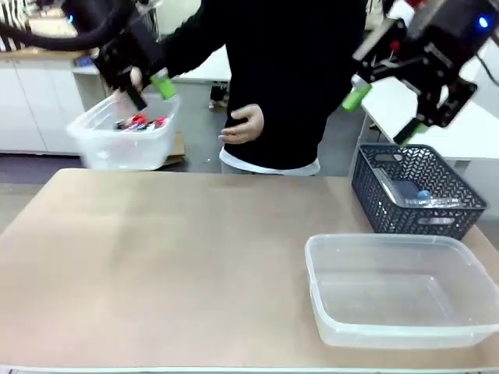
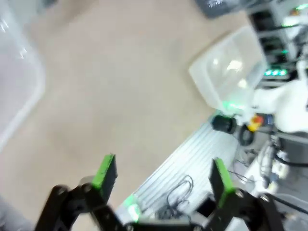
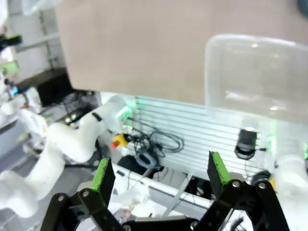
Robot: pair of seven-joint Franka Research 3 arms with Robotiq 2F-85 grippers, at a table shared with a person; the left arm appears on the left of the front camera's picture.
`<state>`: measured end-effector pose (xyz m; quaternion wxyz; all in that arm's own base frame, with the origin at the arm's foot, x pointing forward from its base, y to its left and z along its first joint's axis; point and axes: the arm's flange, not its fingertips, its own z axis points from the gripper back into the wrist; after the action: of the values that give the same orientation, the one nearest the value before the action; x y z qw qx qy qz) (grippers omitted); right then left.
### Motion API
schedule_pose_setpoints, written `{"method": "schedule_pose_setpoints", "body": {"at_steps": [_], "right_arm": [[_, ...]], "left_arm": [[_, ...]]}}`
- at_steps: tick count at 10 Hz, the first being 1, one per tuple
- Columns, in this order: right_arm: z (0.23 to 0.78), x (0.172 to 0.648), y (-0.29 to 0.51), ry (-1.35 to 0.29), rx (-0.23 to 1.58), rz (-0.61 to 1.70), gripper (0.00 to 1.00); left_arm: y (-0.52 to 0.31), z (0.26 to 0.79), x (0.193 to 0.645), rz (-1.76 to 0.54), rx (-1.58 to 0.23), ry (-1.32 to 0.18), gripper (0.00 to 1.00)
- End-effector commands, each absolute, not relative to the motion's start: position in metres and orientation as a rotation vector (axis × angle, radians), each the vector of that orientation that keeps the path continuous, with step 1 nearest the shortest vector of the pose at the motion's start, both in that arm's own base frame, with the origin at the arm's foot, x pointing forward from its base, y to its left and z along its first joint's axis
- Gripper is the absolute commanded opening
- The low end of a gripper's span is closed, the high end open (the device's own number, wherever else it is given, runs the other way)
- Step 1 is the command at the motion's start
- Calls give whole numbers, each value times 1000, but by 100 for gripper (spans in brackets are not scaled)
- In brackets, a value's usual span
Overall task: Sort the waste into each basket.
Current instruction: Pick up the Organizing box on the right side of the table and lift it.
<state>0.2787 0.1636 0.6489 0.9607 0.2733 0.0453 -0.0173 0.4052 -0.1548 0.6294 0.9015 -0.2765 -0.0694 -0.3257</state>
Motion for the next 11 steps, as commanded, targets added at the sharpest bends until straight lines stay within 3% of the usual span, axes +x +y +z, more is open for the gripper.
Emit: {"method": "schedule_pose_setpoints", "body": {"at_steps": [1, 3, 4, 9, 11], "right_arm": [[625, 240, 126, 83, 614, -76, 100], [609, 217, 121, 76, 540, -151, 100], [633, 233, 127, 85, 590, -84, 100], [633, 233, 127, 85, 590, -84, 100], [624, 226, 121, 76, 462, -98, 100]], "left_arm": [[-139, 609, 376, -705, -638, -159, 100], [-160, 606, 366, -738, -539, -52, 100], [-141, 617, 374, -695, -608, -142, 100], [-141, 617, 374, -695, -608, -142, 100], [-139, 616, 373, -697, -596, -134, 100]]}}
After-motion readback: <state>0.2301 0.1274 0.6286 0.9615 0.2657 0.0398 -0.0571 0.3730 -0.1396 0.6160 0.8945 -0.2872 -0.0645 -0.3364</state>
